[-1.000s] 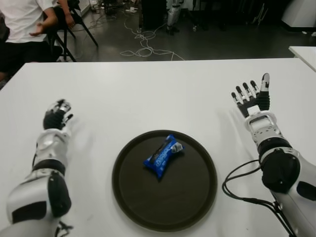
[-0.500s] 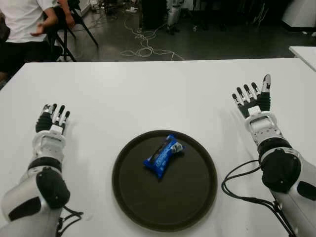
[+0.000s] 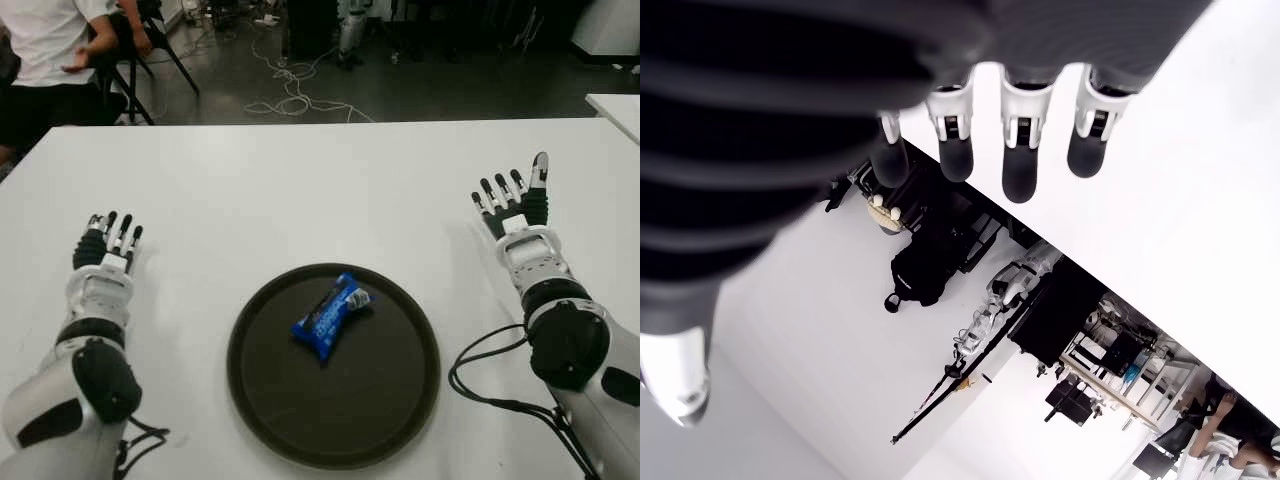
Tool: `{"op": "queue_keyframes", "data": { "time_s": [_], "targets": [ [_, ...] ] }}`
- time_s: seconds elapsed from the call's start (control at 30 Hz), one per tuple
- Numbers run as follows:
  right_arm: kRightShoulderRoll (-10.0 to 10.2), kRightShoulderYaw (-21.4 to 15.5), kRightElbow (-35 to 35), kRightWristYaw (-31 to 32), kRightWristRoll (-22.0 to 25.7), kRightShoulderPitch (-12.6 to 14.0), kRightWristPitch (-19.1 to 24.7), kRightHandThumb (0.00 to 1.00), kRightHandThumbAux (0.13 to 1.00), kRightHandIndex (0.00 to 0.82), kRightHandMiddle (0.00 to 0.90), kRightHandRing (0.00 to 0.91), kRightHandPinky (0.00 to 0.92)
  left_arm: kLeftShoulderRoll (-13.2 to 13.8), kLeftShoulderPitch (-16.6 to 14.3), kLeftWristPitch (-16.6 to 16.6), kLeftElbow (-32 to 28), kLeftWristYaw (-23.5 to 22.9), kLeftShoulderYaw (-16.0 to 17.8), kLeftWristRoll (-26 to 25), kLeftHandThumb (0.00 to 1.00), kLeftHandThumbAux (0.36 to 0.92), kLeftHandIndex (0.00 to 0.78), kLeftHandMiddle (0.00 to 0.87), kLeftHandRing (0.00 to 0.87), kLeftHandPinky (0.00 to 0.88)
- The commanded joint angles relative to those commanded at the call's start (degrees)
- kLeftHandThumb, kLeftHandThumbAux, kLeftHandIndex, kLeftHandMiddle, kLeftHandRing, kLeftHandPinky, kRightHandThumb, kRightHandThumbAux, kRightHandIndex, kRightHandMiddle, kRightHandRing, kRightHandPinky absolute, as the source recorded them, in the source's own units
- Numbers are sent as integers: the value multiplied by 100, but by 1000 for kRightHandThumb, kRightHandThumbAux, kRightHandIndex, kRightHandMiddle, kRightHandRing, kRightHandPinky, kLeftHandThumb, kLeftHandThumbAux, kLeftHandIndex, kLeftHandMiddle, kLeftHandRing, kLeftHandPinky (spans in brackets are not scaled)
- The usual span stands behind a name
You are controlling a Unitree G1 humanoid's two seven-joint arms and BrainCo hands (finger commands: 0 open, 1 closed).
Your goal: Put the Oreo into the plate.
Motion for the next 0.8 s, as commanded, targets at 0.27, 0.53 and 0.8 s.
{"op": "queue_keyframes", "data": {
  "time_s": [0.27,0.53,0.8],
  "targets": [
    [10,18,-3,-43,-60,-11,15,0,573,0,69,110,103,-6,6,-24,-7,-41,-28,27,162,664,18,148,185,200],
    [32,0,-3,-41,-107,-14,9,0,572,0,77,113,97,4,10,3,-8,-76,-43,33,175,665,30,157,189,201],
    [33,-7,0,0,-113,-6,30,0,573,0,77,117,111,11,12,0,-6,-51,-43,31,213,662,28,161,194,216]
  ]
}}
